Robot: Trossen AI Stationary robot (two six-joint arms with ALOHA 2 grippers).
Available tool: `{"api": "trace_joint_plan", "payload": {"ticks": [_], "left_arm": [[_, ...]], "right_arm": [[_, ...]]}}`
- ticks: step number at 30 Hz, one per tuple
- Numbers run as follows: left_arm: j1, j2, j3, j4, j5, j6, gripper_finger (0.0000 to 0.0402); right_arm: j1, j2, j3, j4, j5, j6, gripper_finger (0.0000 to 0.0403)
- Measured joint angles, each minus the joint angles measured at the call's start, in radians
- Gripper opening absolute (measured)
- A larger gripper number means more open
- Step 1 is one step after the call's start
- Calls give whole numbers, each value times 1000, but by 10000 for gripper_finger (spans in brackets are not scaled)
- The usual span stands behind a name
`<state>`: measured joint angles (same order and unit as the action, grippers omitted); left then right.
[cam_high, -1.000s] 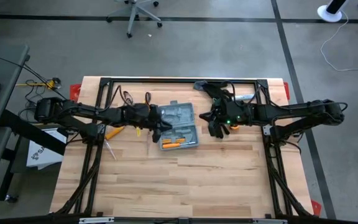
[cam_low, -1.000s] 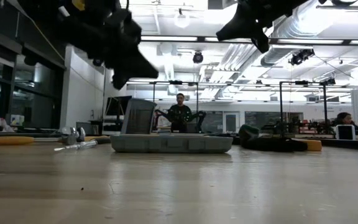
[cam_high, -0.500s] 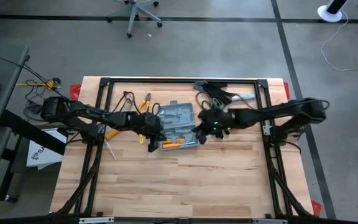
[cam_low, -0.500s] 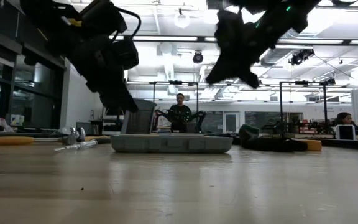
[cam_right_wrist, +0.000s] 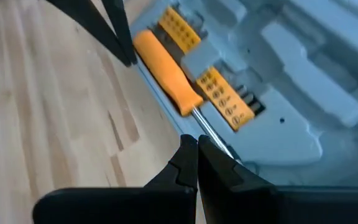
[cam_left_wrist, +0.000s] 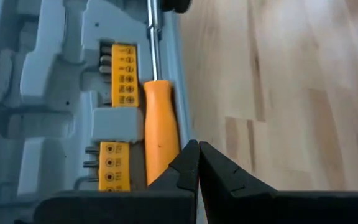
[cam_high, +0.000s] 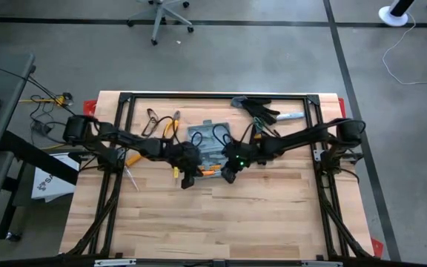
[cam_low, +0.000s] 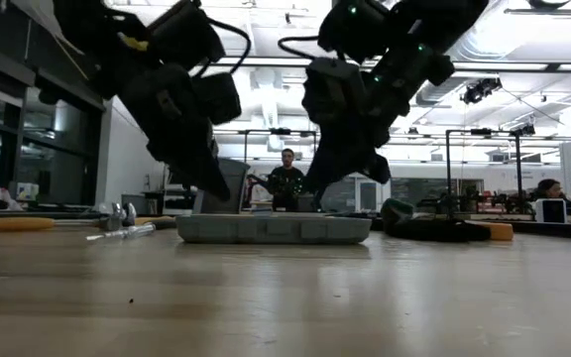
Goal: Prefit tool cases
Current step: Put the yellow screwdriver handle into the gray toolbox
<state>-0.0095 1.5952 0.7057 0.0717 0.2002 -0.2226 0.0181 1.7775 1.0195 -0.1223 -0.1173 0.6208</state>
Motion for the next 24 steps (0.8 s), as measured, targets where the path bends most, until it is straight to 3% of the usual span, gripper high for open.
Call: {"api": "trace_joint_plan", "payload": {"ticks": [11, 24], "left_arm": [[5, 71, 4, 14, 9, -11, 0], [5, 60, 2, 3, 4, -19, 0]], "right_arm": [[5, 79, 1, -52, -3, 12, 0], [24, -47, -4, -100, 102, 29, 0]]}}
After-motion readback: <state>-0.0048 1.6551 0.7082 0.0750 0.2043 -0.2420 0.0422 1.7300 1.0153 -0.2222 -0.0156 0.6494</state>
